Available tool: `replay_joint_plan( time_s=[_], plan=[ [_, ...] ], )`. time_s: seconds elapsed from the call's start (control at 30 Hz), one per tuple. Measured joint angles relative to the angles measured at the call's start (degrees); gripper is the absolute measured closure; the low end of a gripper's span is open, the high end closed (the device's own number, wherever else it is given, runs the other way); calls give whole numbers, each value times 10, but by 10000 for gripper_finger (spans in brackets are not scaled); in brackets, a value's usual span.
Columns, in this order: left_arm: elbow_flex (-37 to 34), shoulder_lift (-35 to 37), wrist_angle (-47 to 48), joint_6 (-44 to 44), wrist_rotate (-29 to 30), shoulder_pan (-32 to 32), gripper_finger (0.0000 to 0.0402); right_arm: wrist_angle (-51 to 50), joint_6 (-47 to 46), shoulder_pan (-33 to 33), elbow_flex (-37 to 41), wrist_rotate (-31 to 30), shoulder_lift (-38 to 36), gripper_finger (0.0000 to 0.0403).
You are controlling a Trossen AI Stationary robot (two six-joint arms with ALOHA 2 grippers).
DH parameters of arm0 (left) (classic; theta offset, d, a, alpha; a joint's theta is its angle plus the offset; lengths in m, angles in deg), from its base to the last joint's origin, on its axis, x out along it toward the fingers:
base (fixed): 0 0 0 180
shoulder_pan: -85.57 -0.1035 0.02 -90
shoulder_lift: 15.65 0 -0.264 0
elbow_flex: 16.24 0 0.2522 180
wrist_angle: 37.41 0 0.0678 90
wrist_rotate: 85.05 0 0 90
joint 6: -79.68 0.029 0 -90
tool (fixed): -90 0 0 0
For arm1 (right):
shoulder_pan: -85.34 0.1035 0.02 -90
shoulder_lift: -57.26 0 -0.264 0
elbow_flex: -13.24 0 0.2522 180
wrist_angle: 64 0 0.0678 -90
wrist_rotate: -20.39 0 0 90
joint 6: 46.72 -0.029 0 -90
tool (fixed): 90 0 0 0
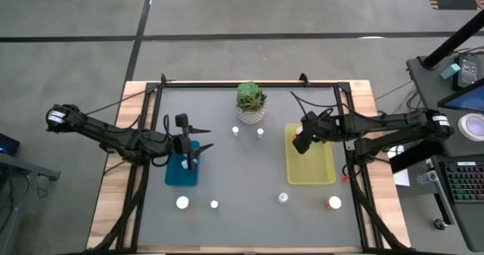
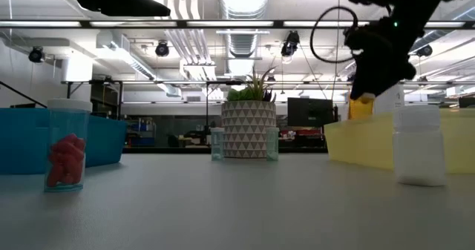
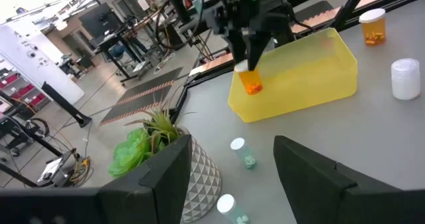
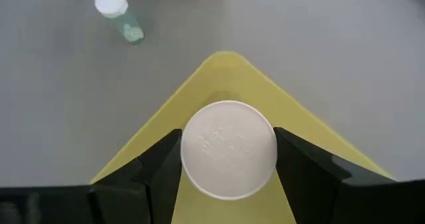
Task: Pick and place medicine bottles into bin by pill shape (circle, oval)
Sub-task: Put the middle orange pill bottle into the right yellow bin, then put the left blue tablet bottle into the left blue bin
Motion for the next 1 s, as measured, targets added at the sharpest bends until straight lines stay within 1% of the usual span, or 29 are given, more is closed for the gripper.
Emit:
replay_joint_plan(
  time_s=[0.1, 0.23, 0.6, 0.7, 0.83, 1.0],
  plan=[
    [0, 0, 0, 0, 0, 0, 204, 35, 4, -12, 28, 13, 2, 195],
    [0, 0, 0, 9, 0, 0, 204, 53, 5, -19, 46, 15, 16, 195],
    [0, 0, 0, 10, 0, 0, 204, 91, 31, -19, 40, 15, 72, 193],
    [0, 0, 0, 10, 0, 0, 204, 90, 36, -19, 34, 15, 84, 178],
    [0, 0, 0, 10, 0, 0, 204, 90, 36, -21, 27, 15, 90, 145],
    [0, 0, 0, 10, 0, 0, 204, 88, 43, -21, 26, 15, 82, 117]
  ],
)
